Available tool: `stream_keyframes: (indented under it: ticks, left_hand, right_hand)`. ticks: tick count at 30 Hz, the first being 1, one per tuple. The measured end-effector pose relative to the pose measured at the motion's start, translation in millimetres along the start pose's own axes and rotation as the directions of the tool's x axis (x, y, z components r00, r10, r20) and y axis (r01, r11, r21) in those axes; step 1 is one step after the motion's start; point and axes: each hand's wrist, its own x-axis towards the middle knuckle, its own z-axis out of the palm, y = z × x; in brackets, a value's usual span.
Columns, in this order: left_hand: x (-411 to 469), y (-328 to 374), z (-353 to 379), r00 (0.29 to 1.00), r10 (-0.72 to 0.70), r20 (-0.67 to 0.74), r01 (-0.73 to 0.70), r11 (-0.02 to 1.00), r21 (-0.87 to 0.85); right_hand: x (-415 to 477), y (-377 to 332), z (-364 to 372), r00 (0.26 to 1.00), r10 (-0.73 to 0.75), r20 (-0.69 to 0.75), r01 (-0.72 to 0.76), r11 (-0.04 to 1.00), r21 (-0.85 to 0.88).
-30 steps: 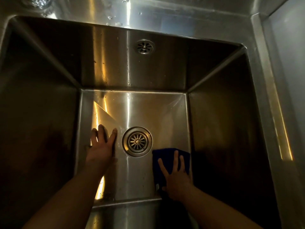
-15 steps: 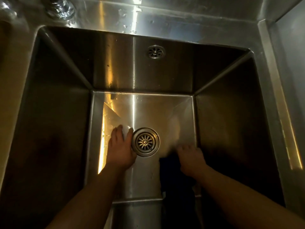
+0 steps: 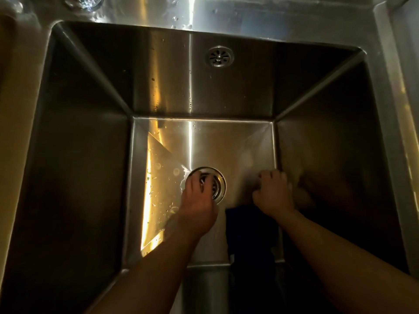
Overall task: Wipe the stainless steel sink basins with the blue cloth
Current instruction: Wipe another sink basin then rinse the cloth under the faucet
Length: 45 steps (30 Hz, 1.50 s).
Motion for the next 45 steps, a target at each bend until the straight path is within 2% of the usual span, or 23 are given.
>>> stream_keyframes:
  ticks: [2, 4, 6, 8, 9, 14, 21, 24, 28, 29, 31, 32, 33, 36, 39, 42, 45]
  left_hand:
    - [-5, 18, 12, 0.993, 0.068, 0.101, -0.072, 0.997, 0.042]
    - [-11, 35, 29, 0.950, 0.127, 0.284, -0.146, 0.988, 0.048]
    - [-18, 51, 46, 0.875, 0.102, 0.474, -0.137, 0.990, 0.040]
    - [-26, 63, 59, 0.813, 0.027, 0.581, -0.078, 0.995, 0.063]
    - [-29, 67, 64, 0.807, 0.001, 0.590, -0.068, 0.993, 0.091]
    - [-27, 74, 69, 0.877, -0.059, 0.476, -0.043, 0.979, 0.202]
    - [-16, 48, 54, 0.873, -0.018, 0.487, 0.017, 1.000, 0.007]
    - [-13, 11, 23, 0.889, -0.100, 0.448, 0.114, 0.993, -0.004]
    - [-4, -54, -31, 0.875, -0.269, 0.403, 0.249, 0.963, 0.102]
    - [-5, -71, -42, 0.886, -0.310, 0.344, 0.272, 0.950, 0.156]
    - [-12, -100, -57, 0.937, -0.324, 0.127, 0.275, 0.913, 0.303]
    - [-18, -107, -60, 0.951, -0.304, 0.061, 0.265, 0.899, 0.349]
    - [-24, -109, -58, 0.957, -0.284, 0.058, 0.245, 0.901, 0.357]
    - [-34, -99, -34, 0.945, -0.260, 0.200, 0.180, 0.920, 0.347]
    - [-37, -91, -5, 0.897, -0.346, 0.277, 0.234, 0.901, 0.366]
    - [-39, -95, 7, 0.862, -0.366, 0.352, 0.214, 0.890, 0.402]
    - [-47, -95, 7, 0.740, -0.389, 0.549, 0.185, 0.902, 0.390]
  right_hand:
    - [7, -2, -9, 0.994, 0.021, -0.106, -0.013, 0.997, 0.078]
    - [11, -3, -13, 0.988, 0.035, -0.150, -0.014, 0.990, 0.142]
    - [13, -4, -14, 0.986, 0.051, -0.161, -0.021, 0.983, 0.180]
    - [12, -6, -11, 0.984, 0.064, -0.166, -0.031, 0.981, 0.190]
    - [11, -7, -9, 0.984, 0.068, -0.167, -0.035, 0.980, 0.194]
    - [4, -6, 2, 0.983, 0.068, -0.172, -0.037, 0.983, 0.177]
    - [3, -4, 1, 0.984, 0.055, -0.168, -0.024, 0.983, 0.180]
    - [3, -7, 3, 0.994, 0.000, -0.112, 0.018, 0.987, 0.159]
    - [1, -16, 8, 0.998, -0.042, -0.051, 0.048, 0.993, 0.109]
    - [0, -18, 9, 0.998, -0.047, -0.044, 0.051, 0.994, 0.095]
    - [1, -23, 11, 0.998, -0.047, -0.050, 0.050, 0.996, 0.072]
    - [1, -24, 13, 0.997, -0.046, -0.058, 0.050, 0.997, 0.061]
    - [0, -25, 15, 0.997, -0.045, -0.062, 0.049, 0.997, 0.055]
    - [-2, -29, 20, 0.998, -0.033, -0.046, 0.036, 0.997, 0.075]
    - [-2, -30, 23, 0.998, -0.041, -0.038, 0.045, 0.995, 0.089]
    - [-1, -27, 26, 0.998, -0.052, -0.031, 0.055, 0.994, 0.093]
    - [-3, -25, 30, 0.999, -0.050, 0.001, 0.050, 0.996, 0.073]
